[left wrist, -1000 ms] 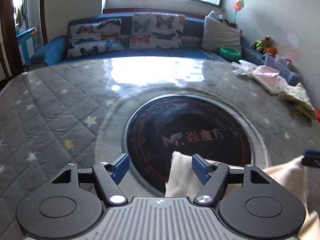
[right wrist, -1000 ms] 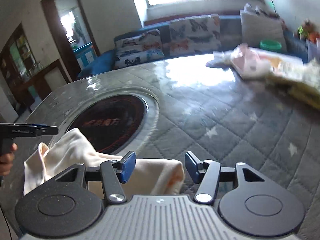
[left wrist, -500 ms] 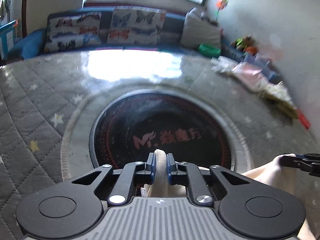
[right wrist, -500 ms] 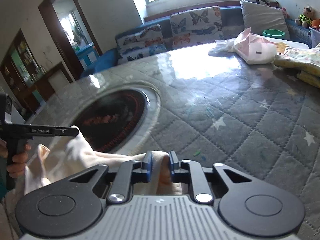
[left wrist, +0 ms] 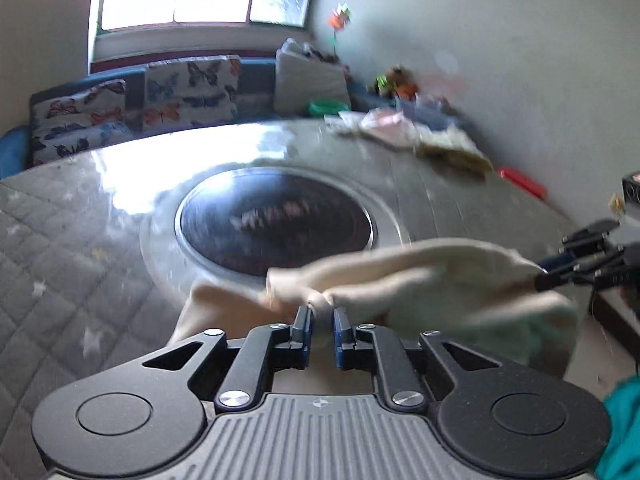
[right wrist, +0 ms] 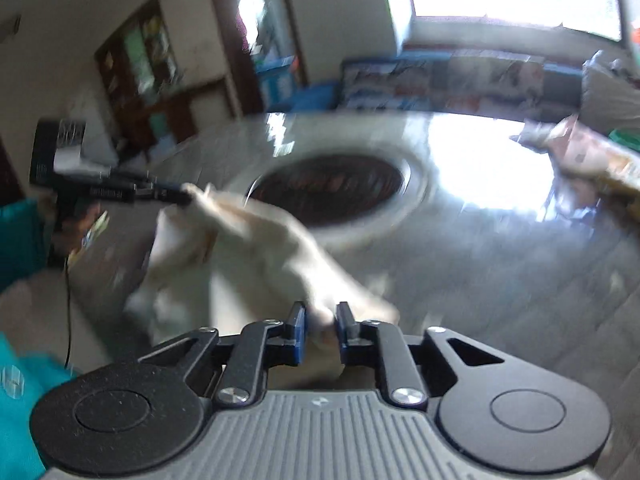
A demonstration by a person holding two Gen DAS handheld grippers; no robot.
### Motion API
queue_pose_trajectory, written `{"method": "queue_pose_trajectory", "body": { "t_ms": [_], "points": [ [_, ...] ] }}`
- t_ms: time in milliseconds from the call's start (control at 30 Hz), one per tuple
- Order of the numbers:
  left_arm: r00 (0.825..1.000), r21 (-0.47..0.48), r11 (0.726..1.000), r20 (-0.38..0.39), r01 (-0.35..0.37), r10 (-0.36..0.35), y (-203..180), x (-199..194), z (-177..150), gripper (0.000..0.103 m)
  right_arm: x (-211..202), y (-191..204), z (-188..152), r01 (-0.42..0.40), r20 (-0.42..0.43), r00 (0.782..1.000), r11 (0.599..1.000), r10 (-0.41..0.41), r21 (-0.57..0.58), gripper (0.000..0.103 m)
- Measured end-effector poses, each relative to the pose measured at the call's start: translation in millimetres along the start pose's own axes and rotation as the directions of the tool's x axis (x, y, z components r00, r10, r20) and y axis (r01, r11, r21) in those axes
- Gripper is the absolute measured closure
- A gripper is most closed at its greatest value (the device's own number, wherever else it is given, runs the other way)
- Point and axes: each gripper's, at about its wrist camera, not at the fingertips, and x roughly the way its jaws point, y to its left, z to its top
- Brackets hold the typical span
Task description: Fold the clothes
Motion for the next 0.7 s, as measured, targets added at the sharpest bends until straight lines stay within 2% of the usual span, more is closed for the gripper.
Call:
{"method": "queue_pose_trajectory", "body": {
  "t_ms": [33,100,200,333,400,500,567,633,700],
  "points": [
    [1.0,0.006,1.0,-0.007,0.003,-0.003,-0.3,-3.1,-3.2,0.085,-2.8,0.0,-1.5,-0.009,-0.002,1.0,1.0,0.009,0.006,0.081],
    [1.0,-0.002,1.0,0.006,-0.016,0.016,3.0,-10.5,-1.3,0.075,-8.5,-2.7,-2.2,-0.017,0.004,1.0,0.999,0.017,0.03,0.079],
    [0.998,-0.033,0.999,0.051,-0.034,0.036,8.4,-16.0,11.5,0.066,-25.3,-15.6,5.7,-0.004,0.076,0.997,0.995,-0.004,0.103,0.065],
    [0.996,-0.1,0.994,0.076,-0.043,0.05,16.8,-5.3,32.1,0.061,-23.4,-37.3,15.5,0.041,0.115,0.991,0.979,-0.065,0.2,0.064],
    [0.997,-0.153,0.986,0.038,-0.058,0.065,23.3,14.2,41.9,0.057,-14.3,-46.9,16.9,0.05,0.099,0.992,0.966,-0.077,0.254,0.064],
    [0.997,-0.217,0.974,-0.066,-0.06,0.047,32.8,44.2,46.2,0.055,-2.8,-54.4,14.4,0.029,0.068,0.996,0.953,-0.052,0.303,0.063],
    [0.992,-0.242,0.969,-0.124,-0.058,0.028,36.7,60.7,47.2,0.05,5.0,-59.3,12.7,0.016,0.048,0.998,0.942,-0.035,0.335,0.063],
    [0.988,-0.247,0.968,-0.155,-0.05,0.011,37.5,69.7,44.0,0.05,12.7,-64.3,11.1,0.004,0.029,0.999,0.93,-0.016,0.367,0.062],
    [0.989,-0.239,0.97,-0.151,-0.042,0.005,36.2,71.1,41.8,0.054,20.4,-69.3,9.5,-0.007,0.011,1.0,0.917,0.003,0.399,0.062]
  ]
}}
